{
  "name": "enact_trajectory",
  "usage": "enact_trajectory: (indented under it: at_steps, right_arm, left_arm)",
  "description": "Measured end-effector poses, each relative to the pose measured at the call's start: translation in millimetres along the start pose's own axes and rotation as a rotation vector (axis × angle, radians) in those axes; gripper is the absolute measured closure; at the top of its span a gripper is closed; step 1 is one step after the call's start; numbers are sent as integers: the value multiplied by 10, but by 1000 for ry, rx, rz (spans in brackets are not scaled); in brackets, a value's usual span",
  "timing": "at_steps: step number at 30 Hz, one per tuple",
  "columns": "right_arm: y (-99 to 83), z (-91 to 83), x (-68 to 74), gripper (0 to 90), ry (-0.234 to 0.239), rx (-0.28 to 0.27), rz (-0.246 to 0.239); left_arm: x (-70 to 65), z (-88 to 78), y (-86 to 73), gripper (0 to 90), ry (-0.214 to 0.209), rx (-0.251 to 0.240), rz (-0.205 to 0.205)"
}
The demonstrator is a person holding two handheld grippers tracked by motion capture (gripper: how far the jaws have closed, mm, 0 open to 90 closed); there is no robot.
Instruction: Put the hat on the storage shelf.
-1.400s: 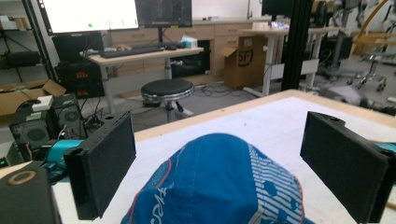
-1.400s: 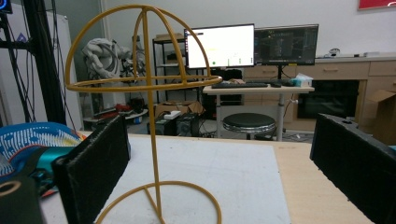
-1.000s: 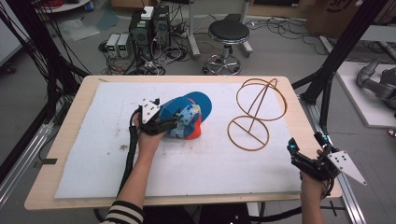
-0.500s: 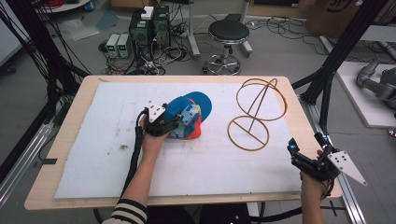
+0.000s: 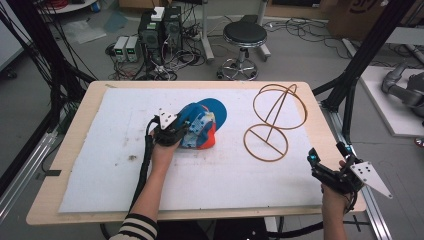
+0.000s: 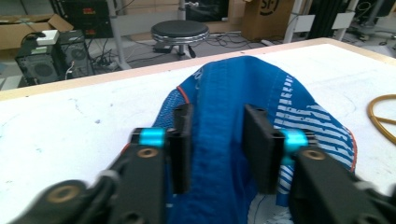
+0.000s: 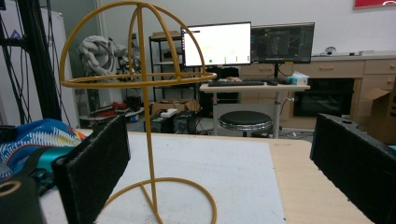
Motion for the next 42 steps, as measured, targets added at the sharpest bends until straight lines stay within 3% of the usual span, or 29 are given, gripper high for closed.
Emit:
enact_trajectory:
  at_steps: [1,3,4,7,17,28,42]
  right_arm:
    - [-1,0,0,46,0,0,-1]
    - [0,0,1,46,0,0,1]
    - [0,0,-1,46,0,0,0]
    - [-2,0,2,46,1,2,1]
    - [0,0,-3,46,0,0,-2]
    - [-1,1,2,46,1,1,2]
    - [4,-4,-3,46,2,-1,0]
  left_arm:
    - [8,-6,3,733,-3,3,1]
    - [3,-8,7,768,-8,-2,-6]
    - [4,-12,8,840,-14,0,-4]
    - [-8,-18,13,871,-22,0,-6]
    - [-66,-111,131,875,-81,-96,-70]
    - [-126,-244,332,876,-139,-231,-177]
    - [-289,-400,735,876,-173,-338,-156]
Point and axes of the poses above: each handheld gripper's, and its own axes: z roughly forward along the jaws, y roughly out of its top, x roughly to its left, the point moved 1 cm from there along z, roughly forward along the jaws, and after that the axes turned 6 degrees about -z, right-handed, at the moved point
